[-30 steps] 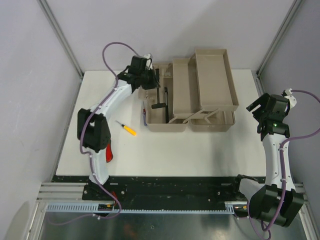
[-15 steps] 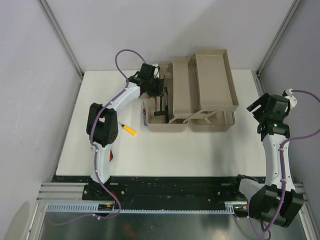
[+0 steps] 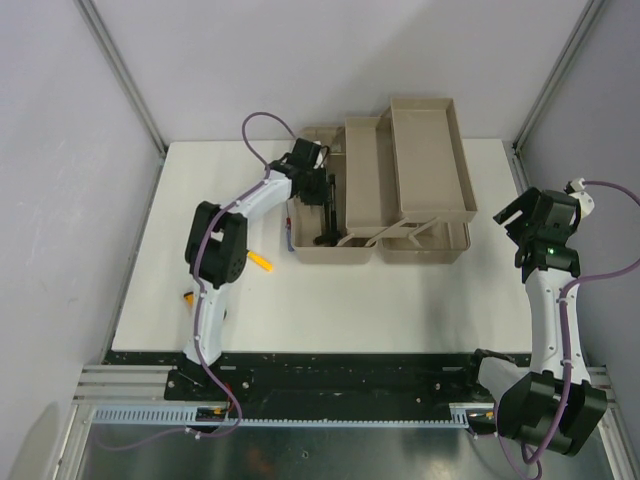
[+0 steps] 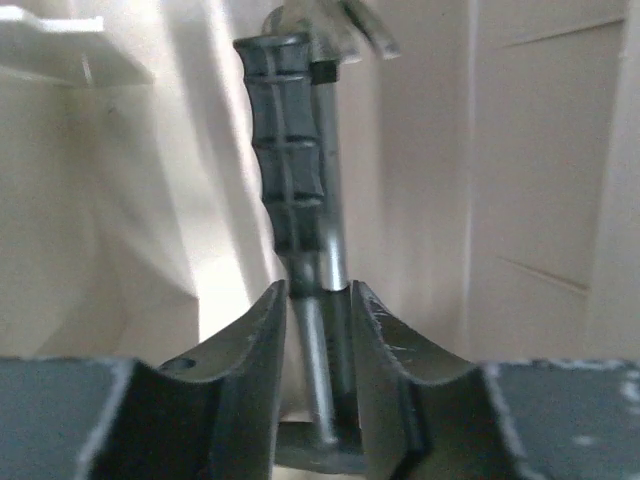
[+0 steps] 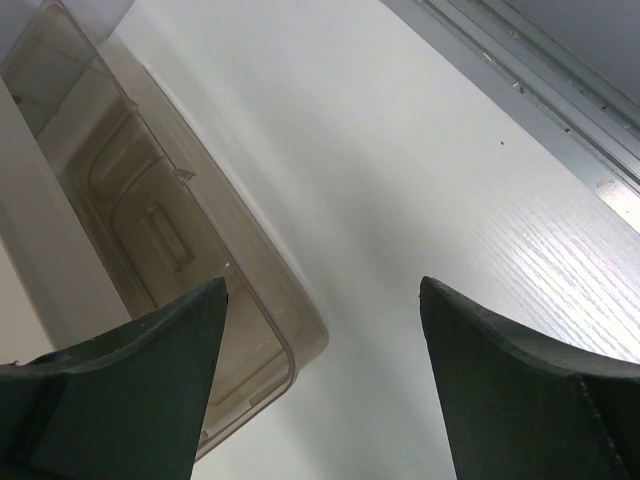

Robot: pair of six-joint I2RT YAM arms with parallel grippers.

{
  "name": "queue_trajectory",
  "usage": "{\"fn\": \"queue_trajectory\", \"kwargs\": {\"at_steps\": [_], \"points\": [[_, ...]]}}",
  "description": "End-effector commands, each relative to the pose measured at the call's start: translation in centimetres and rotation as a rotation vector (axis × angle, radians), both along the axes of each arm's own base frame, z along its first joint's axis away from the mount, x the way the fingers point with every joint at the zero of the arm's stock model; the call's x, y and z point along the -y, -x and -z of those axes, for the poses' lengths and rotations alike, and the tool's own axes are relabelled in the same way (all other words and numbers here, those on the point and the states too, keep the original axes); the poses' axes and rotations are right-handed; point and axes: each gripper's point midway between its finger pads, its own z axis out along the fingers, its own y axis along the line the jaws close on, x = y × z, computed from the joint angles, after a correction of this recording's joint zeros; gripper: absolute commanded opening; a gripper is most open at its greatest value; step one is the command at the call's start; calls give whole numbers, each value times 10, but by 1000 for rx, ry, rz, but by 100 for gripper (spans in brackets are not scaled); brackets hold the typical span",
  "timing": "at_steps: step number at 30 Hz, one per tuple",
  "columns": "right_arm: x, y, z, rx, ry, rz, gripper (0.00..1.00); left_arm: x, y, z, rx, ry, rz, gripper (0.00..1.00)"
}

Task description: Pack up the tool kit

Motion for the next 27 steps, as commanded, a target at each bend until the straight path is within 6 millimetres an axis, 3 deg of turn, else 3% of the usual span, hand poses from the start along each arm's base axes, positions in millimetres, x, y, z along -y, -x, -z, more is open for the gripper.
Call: {"fn": "queue_trajectory", "kwargs": {"at_steps": [1, 7, 13, 19, 22, 27], "points": [[3, 5, -9, 23, 24, 15, 82, 1, -9, -4, 26, 3, -18, 43], [3, 8, -12, 27, 30, 16, 82, -2, -9, -34, 84, 7, -14, 61], [0, 8, -13, 35, 24, -3, 82, -12, -1, -94, 189, 31, -20, 65], [-4, 5, -16, 49, 15, -25, 83, -43, 17, -146, 267, 55, -72, 66], [-5, 5, -18, 59, 16, -32, 83, -70, 30, -151, 279, 26, -145, 67], [-7, 3, -14, 48, 3, -40, 83, -160, 65, -115, 207, -60, -498, 72]]}}
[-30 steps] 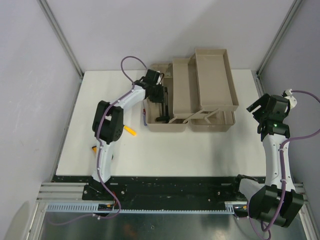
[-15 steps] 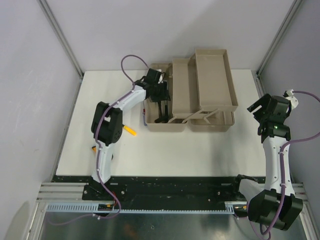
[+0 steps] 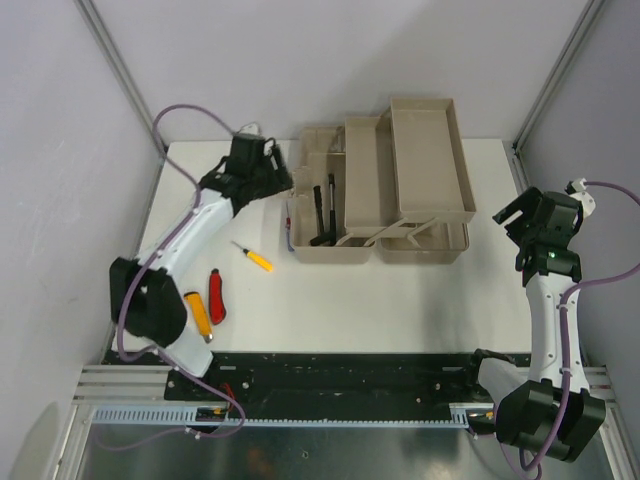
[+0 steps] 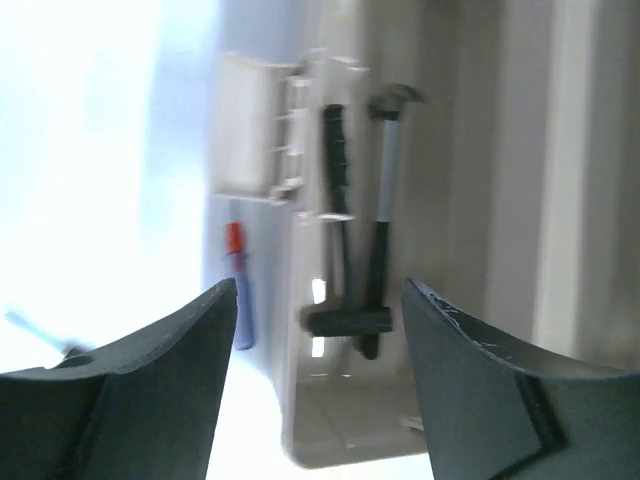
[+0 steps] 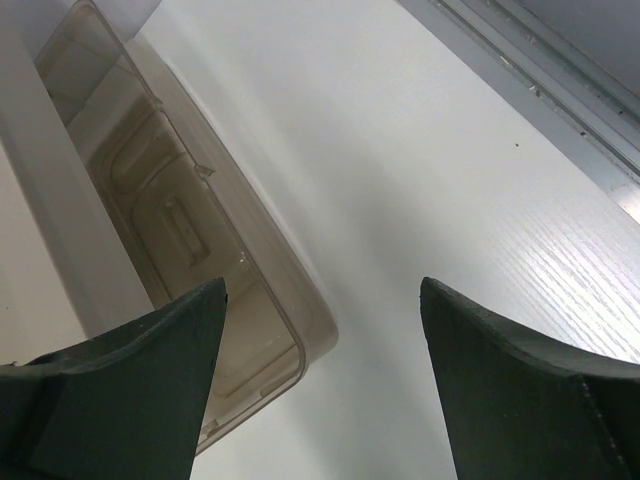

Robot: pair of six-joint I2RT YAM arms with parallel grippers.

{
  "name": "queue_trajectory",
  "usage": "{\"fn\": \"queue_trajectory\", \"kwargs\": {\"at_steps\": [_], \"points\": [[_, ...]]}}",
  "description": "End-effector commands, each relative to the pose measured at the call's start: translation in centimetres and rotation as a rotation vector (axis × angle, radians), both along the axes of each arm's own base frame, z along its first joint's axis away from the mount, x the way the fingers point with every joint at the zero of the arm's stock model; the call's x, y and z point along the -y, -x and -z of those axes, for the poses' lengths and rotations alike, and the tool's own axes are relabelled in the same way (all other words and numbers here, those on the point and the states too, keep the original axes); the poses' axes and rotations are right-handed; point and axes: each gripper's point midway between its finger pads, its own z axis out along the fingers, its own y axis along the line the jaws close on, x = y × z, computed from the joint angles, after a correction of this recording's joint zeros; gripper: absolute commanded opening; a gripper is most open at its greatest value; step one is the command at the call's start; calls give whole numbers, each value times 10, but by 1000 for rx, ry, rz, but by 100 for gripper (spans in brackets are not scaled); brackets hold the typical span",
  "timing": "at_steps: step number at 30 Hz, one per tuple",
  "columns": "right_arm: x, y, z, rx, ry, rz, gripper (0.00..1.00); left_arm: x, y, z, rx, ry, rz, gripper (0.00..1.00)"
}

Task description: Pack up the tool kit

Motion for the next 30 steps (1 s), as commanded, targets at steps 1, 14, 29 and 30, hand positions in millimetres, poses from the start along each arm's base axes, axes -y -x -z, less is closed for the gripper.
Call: {"fn": "queue_trajectory", "kwargs": {"at_steps": [1, 14, 29, 30], "points": [[-1, -1, -4, 15, 7, -18, 83, -85, 30, 41, -96, -25, -342, 72], [0, -4, 2, -3, 9, -14, 84, -184, 148, 139, -423, -220, -561, 82], [3, -6, 10, -32, 16, -13, 84, -188, 190, 198, -601, -252, -545, 99], [3, -6, 10, -33, 16, -12, 84, -186, 191, 200, -601, -233, -540, 99]]}}
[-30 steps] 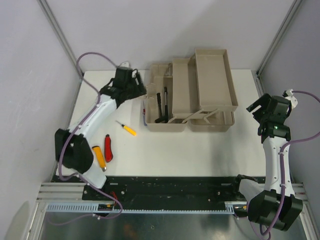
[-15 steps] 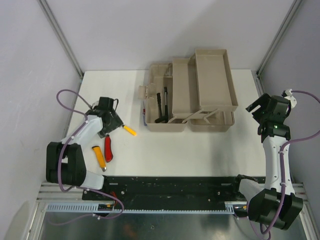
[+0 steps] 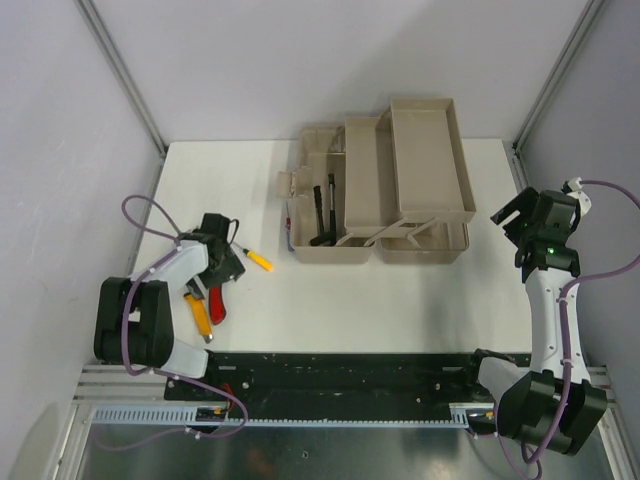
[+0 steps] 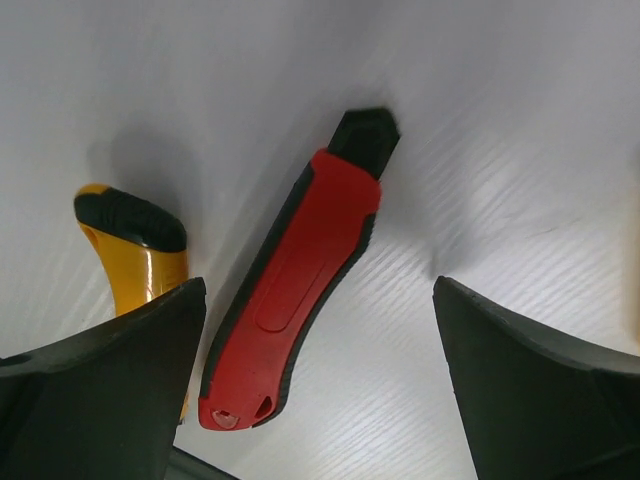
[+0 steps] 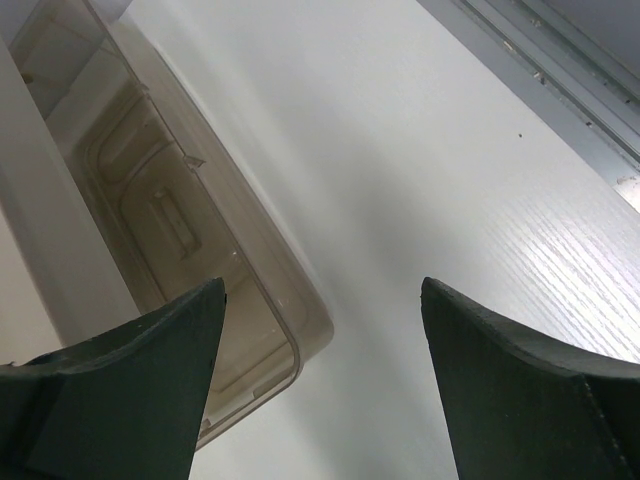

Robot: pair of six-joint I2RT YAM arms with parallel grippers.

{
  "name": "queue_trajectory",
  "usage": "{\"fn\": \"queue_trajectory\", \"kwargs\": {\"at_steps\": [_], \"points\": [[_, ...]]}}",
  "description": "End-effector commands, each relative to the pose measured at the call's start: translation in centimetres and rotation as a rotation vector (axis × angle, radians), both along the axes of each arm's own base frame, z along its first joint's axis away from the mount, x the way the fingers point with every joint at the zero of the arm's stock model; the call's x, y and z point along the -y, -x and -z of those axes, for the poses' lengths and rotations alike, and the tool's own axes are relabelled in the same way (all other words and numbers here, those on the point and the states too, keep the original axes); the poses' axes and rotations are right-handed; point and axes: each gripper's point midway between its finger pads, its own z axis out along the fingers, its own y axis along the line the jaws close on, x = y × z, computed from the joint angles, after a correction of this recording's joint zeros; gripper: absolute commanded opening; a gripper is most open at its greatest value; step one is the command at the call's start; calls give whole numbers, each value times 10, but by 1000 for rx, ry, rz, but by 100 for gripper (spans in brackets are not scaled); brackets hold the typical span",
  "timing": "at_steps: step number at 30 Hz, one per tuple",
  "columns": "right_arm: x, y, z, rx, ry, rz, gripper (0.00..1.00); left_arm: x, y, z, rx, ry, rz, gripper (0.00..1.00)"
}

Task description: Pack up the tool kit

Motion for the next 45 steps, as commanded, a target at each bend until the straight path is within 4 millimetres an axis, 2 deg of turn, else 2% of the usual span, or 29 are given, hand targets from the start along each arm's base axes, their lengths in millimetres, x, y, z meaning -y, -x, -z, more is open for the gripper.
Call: {"fn": "queue_trajectory", "kwargs": {"at_steps": [1, 6, 10, 17, 24, 26, 30, 34, 36, 40, 45], "points": [[5, -1, -1, 0, 31, 4, 84, 8, 7, 14, 8, 63, 4, 99], [5, -4, -1, 4, 28, 4, 84, 9, 15, 25, -2, 72, -1, 98], [6, -7, -1, 8, 26, 4, 84, 14, 11, 26, 10, 97, 14, 83], [6, -8, -1, 14, 25, 7, 84, 16, 3, 21, 46, 101, 23, 52], [6, -7, -1, 12, 24, 6, 83, 14, -6, 14, 58, 83, 43, 5], [5, -7, -1, 12, 24, 5, 83, 10, -10, 5, 72, 61, 46, 1], [5, -6, -2, 13, 24, 5, 83, 8, -29, -30, 154, 38, 76, 0], [5, -6, -2, 14, 25, 4, 83, 16, -58, -83, 295, 61, 132, 0], [5, -7, -2, 15, 26, 3, 83, 28, -72, -111, 364, 90, 169, 0], [5, -7, -4, 21, 26, 3, 83, 69, -100, -168, 491, 166, 311, 0], [4, -6, -5, 24, 25, 2, 83, 151, -135, -230, 595, 302, 574, 0]]}}
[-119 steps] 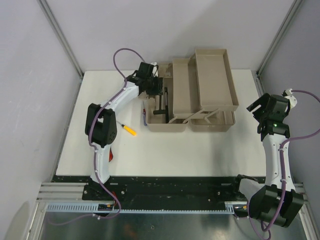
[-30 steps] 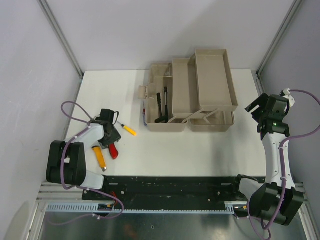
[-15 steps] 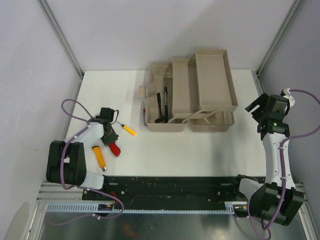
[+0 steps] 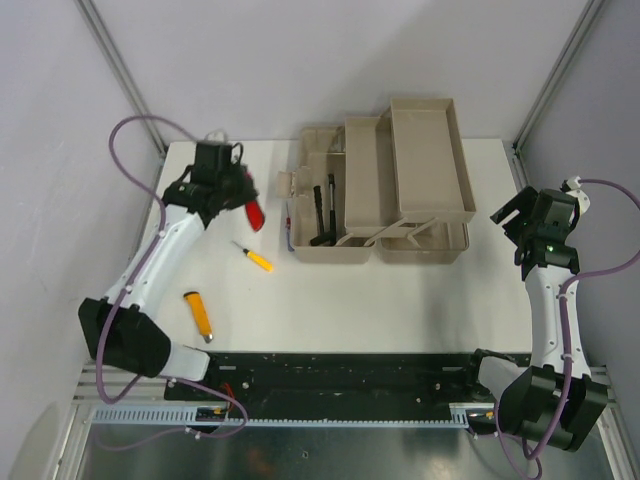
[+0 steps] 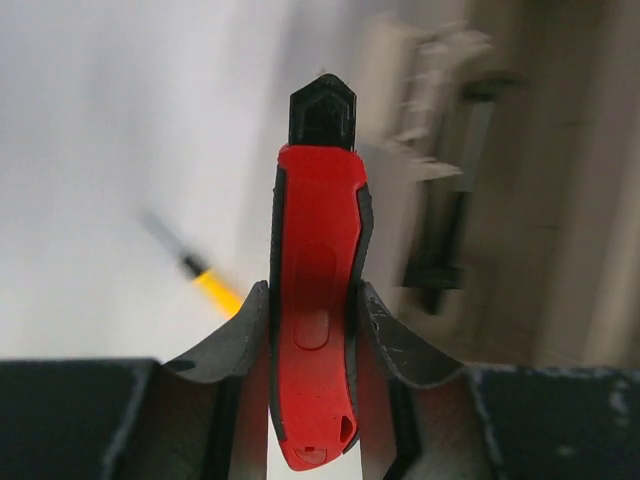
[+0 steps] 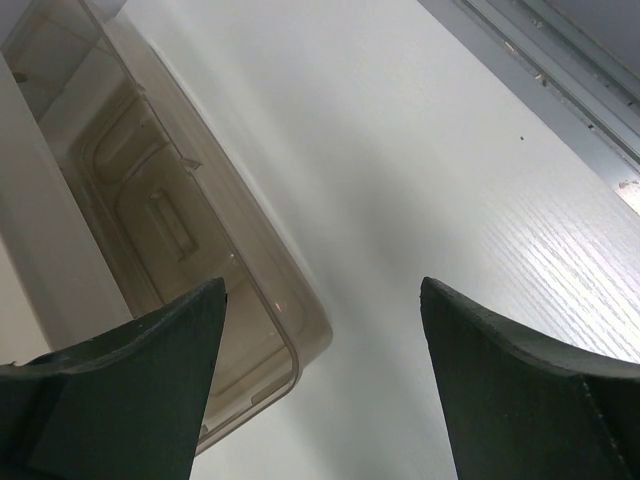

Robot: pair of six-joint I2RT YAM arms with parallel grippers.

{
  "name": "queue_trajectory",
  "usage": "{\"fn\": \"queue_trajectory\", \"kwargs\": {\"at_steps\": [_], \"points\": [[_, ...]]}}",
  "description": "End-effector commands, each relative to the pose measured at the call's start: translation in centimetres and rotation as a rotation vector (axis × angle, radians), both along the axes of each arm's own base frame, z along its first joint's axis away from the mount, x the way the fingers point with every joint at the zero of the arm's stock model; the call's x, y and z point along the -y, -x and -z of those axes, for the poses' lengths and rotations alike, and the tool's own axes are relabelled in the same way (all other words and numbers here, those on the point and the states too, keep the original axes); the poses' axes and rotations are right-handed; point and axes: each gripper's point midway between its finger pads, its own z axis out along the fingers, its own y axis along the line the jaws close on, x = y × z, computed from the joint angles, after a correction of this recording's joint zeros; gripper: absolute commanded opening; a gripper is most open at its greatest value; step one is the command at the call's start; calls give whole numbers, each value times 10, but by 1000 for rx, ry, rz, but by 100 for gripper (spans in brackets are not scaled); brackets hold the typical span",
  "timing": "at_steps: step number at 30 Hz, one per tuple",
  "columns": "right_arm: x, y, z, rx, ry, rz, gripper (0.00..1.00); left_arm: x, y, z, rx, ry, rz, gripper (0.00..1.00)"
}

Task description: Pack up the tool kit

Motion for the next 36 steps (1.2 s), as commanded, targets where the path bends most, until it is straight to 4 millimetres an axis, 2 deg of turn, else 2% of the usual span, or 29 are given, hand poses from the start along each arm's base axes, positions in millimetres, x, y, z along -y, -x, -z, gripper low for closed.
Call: {"fn": "queue_trajectory", "kwargs": {"at_steps": [1, 4, 7, 12, 17, 23, 27, 30, 33, 36], "points": [[3, -2, -9, 33, 21, 5, 83, 84, -29, -59, 112, 109, 307, 0], [2, -1, -10, 35, 21, 6, 83, 134, -45, -84, 152, 180, 452, 0], [3, 2, -12, 36, 30, 12, 83, 177, -54, -99, 166, 247, 542, 0], [2, 3, -14, 45, 23, 9, 83, 244, -64, -100, 165, 305, 674, 0], [-4, 3, -20, 72, -2, 2, 83, 287, -78, -92, 171, 326, 696, 0], [-6, 5, -21, 77, -8, -6, 83, 310, -99, -55, 130, 317, 631, 0], [-7, 7, -23, 79, -6, -12, 83, 309, -107, -17, 93, 238, 562, 1], [-8, 10, -24, 79, -9, -8, 83, 310, -108, -1, 82, 202, 546, 3], [-11, 11, -26, 90, -26, -14, 83, 312, -110, 7, 79, 185, 545, 11], [-14, 11, -27, 93, -37, -18, 83, 313, -110, 10, 77, 172, 550, 27]]}}
